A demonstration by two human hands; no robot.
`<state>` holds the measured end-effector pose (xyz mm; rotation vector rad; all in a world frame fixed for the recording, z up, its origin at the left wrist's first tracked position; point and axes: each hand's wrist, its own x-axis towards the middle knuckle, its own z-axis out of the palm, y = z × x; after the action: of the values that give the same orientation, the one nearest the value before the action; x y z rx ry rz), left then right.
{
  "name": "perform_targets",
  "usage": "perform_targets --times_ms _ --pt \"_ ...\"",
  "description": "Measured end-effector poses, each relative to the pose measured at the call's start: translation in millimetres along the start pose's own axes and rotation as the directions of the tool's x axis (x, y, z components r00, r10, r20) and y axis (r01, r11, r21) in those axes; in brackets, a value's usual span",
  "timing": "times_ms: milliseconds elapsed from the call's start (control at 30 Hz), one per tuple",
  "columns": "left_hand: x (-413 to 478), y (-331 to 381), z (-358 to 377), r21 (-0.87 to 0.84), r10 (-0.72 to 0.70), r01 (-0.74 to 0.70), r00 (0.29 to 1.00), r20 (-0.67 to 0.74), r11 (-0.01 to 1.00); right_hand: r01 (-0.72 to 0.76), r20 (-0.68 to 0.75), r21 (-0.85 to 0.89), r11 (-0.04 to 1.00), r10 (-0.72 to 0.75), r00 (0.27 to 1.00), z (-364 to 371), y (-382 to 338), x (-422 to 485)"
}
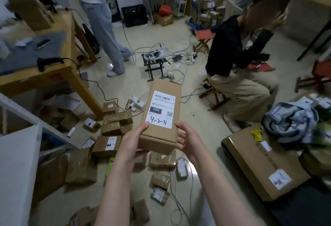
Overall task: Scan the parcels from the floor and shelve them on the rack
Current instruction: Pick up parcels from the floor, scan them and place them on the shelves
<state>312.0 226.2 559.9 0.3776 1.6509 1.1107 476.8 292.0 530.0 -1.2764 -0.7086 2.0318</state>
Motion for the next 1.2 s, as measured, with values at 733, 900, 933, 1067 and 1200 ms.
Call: perform_targets --times_ms 733,900,933,1067,1200 --pt "112 143 248 -0.163 -0.024 -0.003 0.986 -0.166 0.987 -0.016 0.231 -0.261 0.965 0.079 0.970 -138 -294 151" --pt "154 174 270 -0.118 0.028 -0.043 0.992 -0.126 0.992 -0.006 0.228 -0.232 0.973 0.060 0.972 -148 -328 194" --pt "163 180 274 -0.108 0.030 -0.042 0.993 -0.115 0.993 -0.010 0.228 -0.220 0.975 0.061 0.972 -148 -333 205" --pt "208 201 272 -0.133 0.007 -0.024 0.992 -0.127 0.991 -0.068 0.244 -0.237 0.969 0.127 0.962 -131 -347 254" --pt "257 224 242 -0.188 -0.026 -0.014 0.978 -0.209 0.982 -0.117 0.265 -0.277 0.954 0.193 0.945 -83 -359 310"
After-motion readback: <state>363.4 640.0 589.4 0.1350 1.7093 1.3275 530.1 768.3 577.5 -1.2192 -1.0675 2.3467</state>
